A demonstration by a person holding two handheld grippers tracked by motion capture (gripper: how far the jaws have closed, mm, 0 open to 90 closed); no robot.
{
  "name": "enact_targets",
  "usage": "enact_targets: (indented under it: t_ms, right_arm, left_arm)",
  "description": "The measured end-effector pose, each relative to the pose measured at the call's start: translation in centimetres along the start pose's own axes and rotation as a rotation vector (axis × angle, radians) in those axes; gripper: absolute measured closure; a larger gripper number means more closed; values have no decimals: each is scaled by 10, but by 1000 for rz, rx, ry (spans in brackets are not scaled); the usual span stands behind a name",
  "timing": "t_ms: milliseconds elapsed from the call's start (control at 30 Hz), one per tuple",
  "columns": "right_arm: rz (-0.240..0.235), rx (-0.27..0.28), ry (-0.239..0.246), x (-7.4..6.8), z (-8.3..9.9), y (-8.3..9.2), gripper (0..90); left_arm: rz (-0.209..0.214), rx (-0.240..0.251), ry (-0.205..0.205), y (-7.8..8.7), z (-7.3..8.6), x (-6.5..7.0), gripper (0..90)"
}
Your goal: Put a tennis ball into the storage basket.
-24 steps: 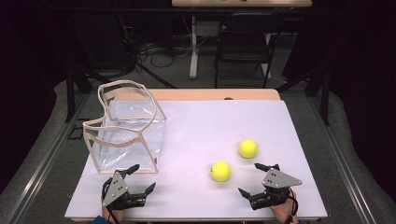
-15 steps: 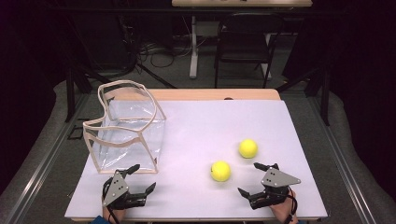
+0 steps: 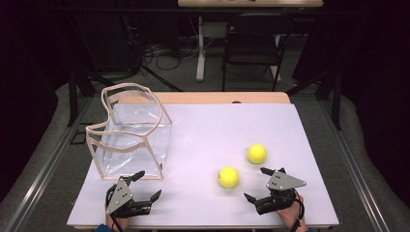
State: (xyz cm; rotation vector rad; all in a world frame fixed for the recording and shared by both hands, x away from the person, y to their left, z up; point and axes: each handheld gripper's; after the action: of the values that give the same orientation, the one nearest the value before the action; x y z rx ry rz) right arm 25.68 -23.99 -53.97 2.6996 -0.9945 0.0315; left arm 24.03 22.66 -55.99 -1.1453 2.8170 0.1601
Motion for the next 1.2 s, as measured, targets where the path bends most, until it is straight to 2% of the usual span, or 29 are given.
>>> enact_targets:
  t_ms: [400, 1200]
  right_arm:
    - [-33, -55, -15, -3, -10, -16, 0]
    - [-91, -136, -3, -4, -28, -43, 0]
  left_arm:
    - [0, -6, -3, -1, 0, 0, 159]
    - [-6, -6, -6, -1, 0, -1, 160]
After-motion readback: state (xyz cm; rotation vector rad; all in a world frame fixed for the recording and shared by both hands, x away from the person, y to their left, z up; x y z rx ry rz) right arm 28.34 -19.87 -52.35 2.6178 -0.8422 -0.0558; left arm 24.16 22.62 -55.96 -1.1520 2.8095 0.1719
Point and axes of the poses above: each handheld gripper's, and its own axes: y roughly backward along the jaws, z roughly out of its underside, x roughly to its right, and after that the axes turned 15 degrees about x, right-handed
